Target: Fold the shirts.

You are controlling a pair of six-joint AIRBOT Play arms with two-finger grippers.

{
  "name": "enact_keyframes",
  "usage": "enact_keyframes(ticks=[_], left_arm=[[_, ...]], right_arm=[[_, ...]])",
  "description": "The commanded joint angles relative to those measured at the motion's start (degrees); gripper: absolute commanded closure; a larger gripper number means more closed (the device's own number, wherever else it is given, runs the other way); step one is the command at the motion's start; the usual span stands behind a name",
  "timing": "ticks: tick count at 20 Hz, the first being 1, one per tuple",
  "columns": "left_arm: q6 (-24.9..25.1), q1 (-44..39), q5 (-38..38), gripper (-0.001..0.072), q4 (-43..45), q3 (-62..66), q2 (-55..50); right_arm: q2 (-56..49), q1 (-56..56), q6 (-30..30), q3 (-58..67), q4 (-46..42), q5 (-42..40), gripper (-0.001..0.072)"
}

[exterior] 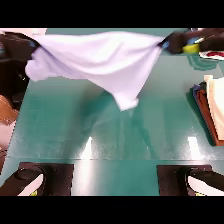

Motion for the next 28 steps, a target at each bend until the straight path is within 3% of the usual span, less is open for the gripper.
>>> enact_keyframes(ticks=[1,6,11,14,18,24,25,26,28], left_arm=[[1.03,0.0,-3.13,0.0682,-3.56,5.05,7.02],[3.08,0.0,-6.19,0.0682,-4.28,8.87,6.4],[3.85,0.0,-15.87,0.0682,-4.17,2.47,-2.99],[5.25,0.0,-18.29,0.0682,-3.5,-8.74,-9.38],[6.84,0.0,-12.15,0.0681,1.36,-24.83,-13.29],[8.07,0.0,-15.23,0.067,0.42,-35.23,-13.42],[8.11,0.0,-16.09,0.045,-1.05,-35.23,-13.35],[8.31,0.0,-16.09,0.036,-2.71,-35.23,-12.92],[8.37,0.0,-15.39,0.0357,-5.7,-34.12,-11.93]], right_arm=[[7.98,-2.54,0.07,7.43,-0.87,2.69,0.0697],[9.07,-3.89,0.76,14.43,-3.04,2.99,0.0698],[-4.02,-0.94,4.24,18.49,-5.29,9.68,0.0699],[-13.68,2.62,4.13,13.14,-5.2,14.01,0.0698],[-20.87,6.38,4.04,0.28,-5.11,14.58,0.0698],[-14.58,8.83,3.87,-13.86,-5.09,15.87,0.0697],[-12.66,8.83,3.87,-15.58,-5.18,16.46,0.0697],[-10.86,8.55,3.87,-17.11,-5.16,16.94,0.0697],[-7.08,8.37,3.87,-20.37,-5.22,17.03,0.0696]])
